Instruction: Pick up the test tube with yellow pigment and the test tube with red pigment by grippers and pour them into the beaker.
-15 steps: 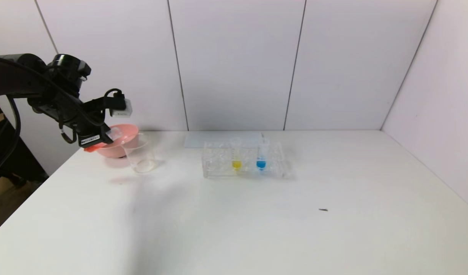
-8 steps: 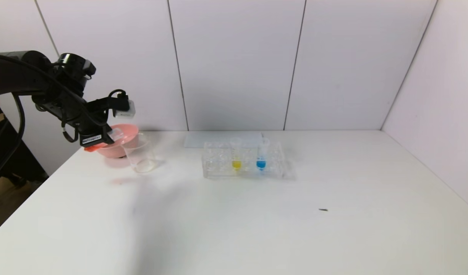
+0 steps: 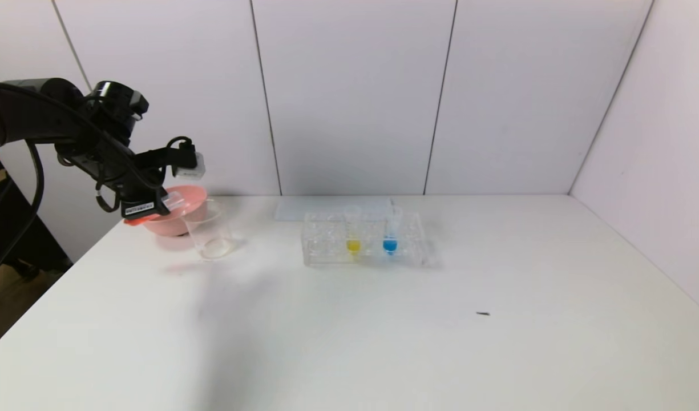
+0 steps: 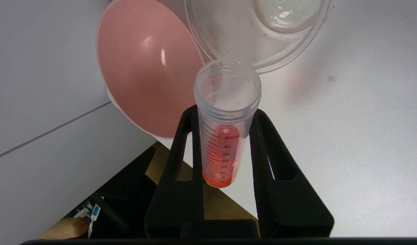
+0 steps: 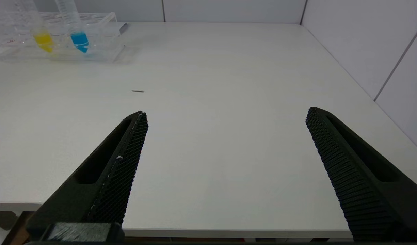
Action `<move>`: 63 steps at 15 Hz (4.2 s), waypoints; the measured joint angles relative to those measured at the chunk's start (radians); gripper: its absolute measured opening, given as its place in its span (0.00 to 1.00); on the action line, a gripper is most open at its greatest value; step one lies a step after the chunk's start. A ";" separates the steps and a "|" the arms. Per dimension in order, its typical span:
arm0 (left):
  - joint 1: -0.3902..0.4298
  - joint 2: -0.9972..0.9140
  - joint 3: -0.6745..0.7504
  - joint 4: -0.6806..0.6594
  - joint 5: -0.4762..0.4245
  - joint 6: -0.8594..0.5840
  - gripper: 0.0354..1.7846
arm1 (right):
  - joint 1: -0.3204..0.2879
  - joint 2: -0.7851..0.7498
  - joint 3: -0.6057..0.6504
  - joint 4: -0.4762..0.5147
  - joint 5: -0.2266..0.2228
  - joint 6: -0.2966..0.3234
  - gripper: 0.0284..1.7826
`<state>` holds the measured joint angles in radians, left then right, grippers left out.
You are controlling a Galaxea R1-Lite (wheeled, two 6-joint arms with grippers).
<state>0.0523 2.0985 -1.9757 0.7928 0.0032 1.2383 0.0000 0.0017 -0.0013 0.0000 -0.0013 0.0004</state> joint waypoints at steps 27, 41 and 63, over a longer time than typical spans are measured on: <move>-0.057 0.019 -0.003 -0.019 0.163 0.061 0.22 | 0.000 0.000 0.000 0.000 0.000 0.000 0.95; -0.079 0.033 -0.010 -0.026 0.224 0.073 0.22 | 0.000 0.000 0.000 0.000 0.000 0.000 0.95; -0.102 0.046 -0.011 -0.049 0.282 0.098 0.22 | 0.000 0.000 0.000 0.000 0.000 0.000 0.95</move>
<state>-0.0496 2.1447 -1.9864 0.7443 0.2851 1.3364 0.0000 0.0017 -0.0013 0.0000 -0.0017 0.0000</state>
